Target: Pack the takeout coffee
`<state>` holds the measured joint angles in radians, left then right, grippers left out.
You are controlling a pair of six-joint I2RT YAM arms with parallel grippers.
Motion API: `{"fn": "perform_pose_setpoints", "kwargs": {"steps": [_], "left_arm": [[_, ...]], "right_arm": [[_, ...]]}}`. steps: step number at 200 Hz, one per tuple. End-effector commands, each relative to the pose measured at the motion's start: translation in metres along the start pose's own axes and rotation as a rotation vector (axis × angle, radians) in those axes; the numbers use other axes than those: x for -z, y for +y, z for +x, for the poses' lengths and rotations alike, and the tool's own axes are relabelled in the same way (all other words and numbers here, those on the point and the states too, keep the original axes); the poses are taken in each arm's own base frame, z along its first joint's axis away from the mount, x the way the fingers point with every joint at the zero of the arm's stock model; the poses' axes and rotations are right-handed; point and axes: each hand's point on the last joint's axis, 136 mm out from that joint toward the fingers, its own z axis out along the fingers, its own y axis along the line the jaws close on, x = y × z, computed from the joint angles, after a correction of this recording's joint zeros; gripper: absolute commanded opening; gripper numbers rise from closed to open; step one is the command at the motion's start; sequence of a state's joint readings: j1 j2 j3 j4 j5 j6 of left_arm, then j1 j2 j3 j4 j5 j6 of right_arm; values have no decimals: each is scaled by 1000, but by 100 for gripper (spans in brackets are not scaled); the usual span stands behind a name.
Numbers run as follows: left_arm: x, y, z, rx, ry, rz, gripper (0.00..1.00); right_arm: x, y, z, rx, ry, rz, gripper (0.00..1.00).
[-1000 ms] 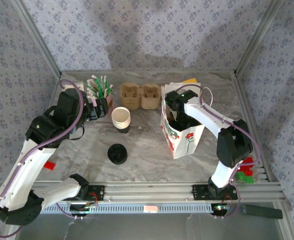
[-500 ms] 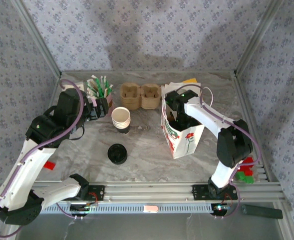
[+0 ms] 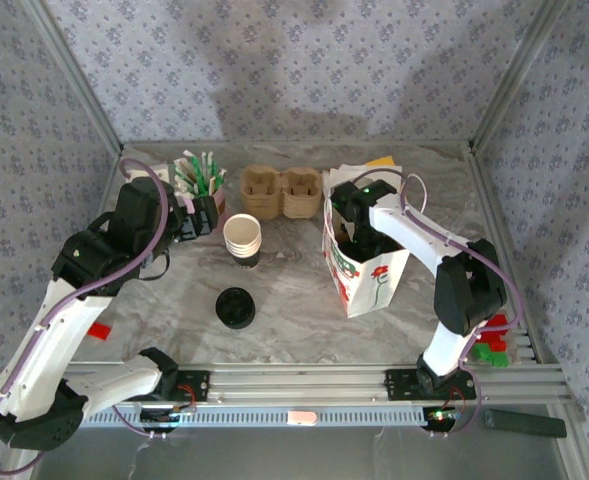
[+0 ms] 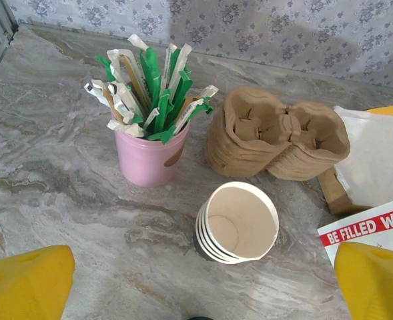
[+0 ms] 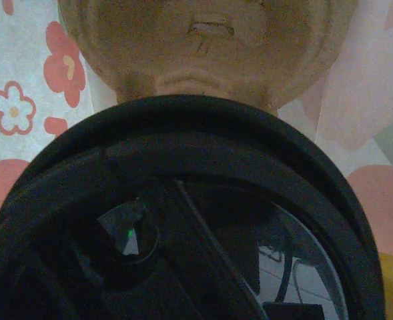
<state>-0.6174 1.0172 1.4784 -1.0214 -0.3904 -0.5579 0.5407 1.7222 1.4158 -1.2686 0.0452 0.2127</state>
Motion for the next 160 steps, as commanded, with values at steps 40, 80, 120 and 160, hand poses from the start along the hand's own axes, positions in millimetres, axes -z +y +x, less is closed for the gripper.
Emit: {"fn": "perform_pose_setpoints", "kwargs": {"steps": [40,80,120,160], "left_arm": [[8,3,-7,3,-27,-6,100],[8,2,-8,2,-27,-5,100],[7,2,-7,1,-26,-6,100],[8,1,-9,3,-30,-3,100]], "right_arm": [[-2,-10,11,-9,42,30,100],[-1,-10,11,-10,38,29,100],[0,-11,11,-13,34,28,100],[1,-11,11,-13,28,27,100]]}}
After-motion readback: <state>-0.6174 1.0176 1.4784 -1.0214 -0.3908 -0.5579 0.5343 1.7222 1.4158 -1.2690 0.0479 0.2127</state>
